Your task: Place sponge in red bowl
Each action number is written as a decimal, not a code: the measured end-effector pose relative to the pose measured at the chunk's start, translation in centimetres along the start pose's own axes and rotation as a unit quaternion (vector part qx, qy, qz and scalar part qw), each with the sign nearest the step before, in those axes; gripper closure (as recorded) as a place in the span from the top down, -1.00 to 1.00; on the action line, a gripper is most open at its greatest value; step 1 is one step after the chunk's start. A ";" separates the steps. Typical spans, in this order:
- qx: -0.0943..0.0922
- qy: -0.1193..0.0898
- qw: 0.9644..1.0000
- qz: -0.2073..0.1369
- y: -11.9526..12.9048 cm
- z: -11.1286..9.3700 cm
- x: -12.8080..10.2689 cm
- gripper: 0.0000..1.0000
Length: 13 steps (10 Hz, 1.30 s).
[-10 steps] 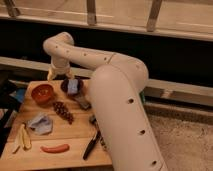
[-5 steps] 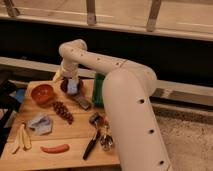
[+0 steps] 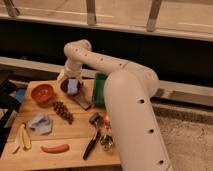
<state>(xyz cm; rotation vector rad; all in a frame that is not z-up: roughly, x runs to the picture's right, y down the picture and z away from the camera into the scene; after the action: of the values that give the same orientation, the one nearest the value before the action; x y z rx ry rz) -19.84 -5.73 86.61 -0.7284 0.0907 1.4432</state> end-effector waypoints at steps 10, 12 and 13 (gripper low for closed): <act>0.012 -0.027 1.000 -0.004 -1.0 2.2 -3.3 0.60; 0.010 -0.026 1.000 -0.005 -0.6 2.3 -3.2 0.60; 0.009 -0.027 1.000 -0.004 -0.7 2.4 -3.2 0.60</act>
<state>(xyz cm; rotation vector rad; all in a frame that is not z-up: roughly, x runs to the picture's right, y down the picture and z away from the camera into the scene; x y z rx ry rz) -20.55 -7.32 90.30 -0.6738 0.0598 1.4506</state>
